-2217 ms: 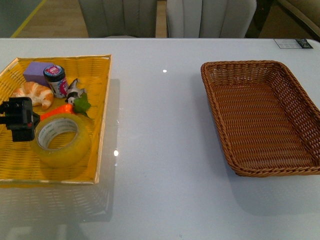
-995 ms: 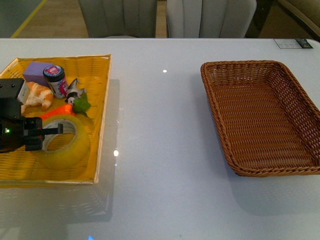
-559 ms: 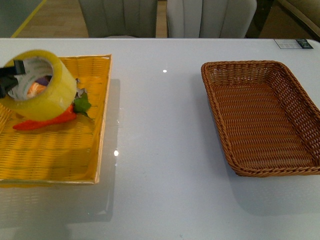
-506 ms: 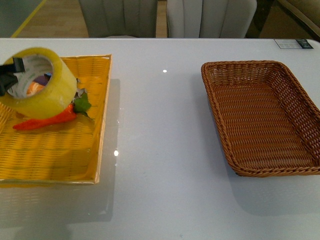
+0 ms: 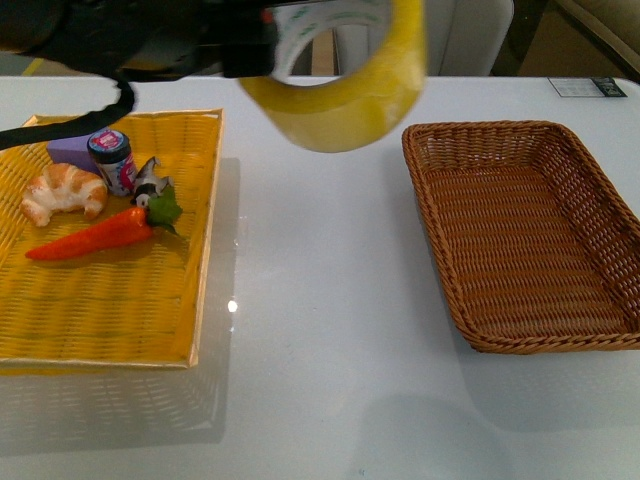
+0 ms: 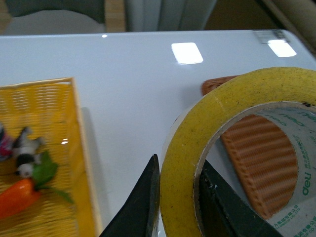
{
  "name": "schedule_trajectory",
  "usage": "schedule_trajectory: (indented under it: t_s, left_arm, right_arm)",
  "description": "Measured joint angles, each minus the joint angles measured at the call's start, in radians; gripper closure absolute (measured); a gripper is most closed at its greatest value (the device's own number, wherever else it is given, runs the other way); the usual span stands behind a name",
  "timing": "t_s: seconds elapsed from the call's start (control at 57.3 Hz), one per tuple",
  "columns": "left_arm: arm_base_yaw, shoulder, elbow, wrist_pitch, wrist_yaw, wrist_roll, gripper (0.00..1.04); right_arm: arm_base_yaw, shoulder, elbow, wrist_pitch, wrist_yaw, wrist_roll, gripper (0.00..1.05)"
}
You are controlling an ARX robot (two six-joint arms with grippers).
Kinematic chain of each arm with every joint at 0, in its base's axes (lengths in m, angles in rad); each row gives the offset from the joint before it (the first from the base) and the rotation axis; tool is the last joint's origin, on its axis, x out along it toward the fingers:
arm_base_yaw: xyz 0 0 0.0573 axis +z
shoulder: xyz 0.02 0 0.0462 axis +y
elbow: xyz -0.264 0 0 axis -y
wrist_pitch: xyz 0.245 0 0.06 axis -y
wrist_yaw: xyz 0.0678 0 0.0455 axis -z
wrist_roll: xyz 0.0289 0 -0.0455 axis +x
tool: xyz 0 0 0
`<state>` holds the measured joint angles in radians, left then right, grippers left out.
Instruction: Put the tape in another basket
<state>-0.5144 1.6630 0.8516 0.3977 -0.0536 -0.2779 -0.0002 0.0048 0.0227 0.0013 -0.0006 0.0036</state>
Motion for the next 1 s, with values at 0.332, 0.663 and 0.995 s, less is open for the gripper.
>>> schedule_trajectory:
  t_s: [0.332,0.663,0.995]
  left_arm:
    - [-0.113,0.026,0.03,-0.014,0.006,-0.053,0.9]
    - [-0.117,0.027,0.03,-0.017,0.011,-0.053,0.9]
    - [-0.117,0.027,0.03,-0.022,0.016,-0.053,0.9]
  right_arm:
    - [0.0,0.0,0.0,0.0,0.0,0.0,0.09]
    - [0.038,0.482,0.194,-0.126,-0.054,0.348,0.09]
    - [0.119,1.036,0.253,0.532,-0.407,0.64,0.09]
